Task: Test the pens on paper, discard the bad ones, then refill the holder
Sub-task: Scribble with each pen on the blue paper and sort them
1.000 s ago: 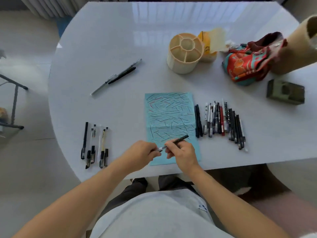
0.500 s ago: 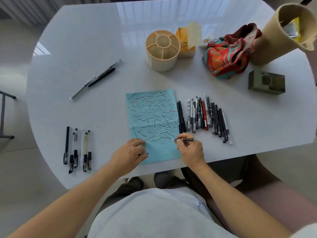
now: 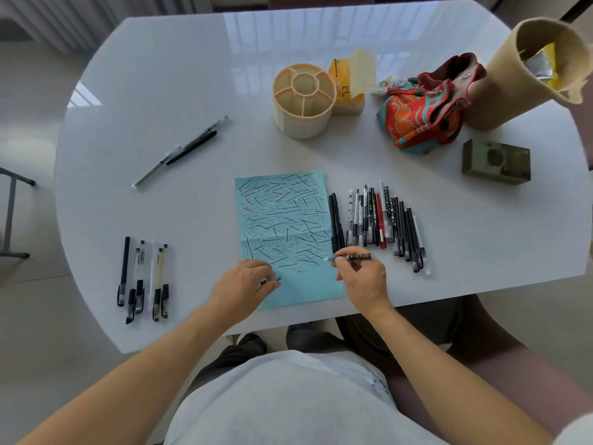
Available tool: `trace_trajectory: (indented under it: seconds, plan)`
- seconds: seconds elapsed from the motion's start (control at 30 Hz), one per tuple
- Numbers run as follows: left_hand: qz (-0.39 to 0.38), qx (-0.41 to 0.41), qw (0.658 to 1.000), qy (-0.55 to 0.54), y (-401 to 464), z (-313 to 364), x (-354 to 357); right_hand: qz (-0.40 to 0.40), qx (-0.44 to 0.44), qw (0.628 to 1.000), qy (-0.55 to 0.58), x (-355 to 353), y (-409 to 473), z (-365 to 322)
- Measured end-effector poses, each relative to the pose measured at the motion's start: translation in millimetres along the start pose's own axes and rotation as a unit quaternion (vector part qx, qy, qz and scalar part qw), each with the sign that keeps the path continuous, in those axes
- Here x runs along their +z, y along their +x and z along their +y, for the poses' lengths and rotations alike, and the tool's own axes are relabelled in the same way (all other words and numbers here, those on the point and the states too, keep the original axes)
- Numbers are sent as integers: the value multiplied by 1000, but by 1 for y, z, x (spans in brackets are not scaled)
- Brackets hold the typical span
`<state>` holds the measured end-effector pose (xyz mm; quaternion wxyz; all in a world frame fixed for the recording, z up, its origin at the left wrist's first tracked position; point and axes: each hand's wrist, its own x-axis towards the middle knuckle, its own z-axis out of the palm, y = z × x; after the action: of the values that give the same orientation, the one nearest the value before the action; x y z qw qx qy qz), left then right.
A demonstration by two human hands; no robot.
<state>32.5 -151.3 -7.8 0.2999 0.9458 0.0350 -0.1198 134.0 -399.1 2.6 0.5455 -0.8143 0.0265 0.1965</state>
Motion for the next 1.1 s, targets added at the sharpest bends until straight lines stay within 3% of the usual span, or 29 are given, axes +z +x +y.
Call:
trace_trajectory:
  seconds: [0.1,0.23,0.57,0.7,0.9,1.0,1.1]
  plan:
    - [-8,-34,999,-28,6,15,-5,-61,17,993,98,11,-10,-12]
    - [-18,-29,999,-37,11,28,-12,-112,21,985,129,27,-23,-23]
    - [-36,-4,999,-5,22,31,-24,-77,17,983,168,26,-17,-33]
    - [-43,19,999,-4,24,38,-24,-122,23,983,134,32,-14,-30]
    - [5,18,999,-38,30,51,-24,-95,53,986,124,34,-7,-30]
    - [-6,5,999,-48,37,53,-28,-124,59,987,80,32,10,-38]
    - [-12,-30,997,-64,50,53,-36,-99,100,990,28,20,50,-49]
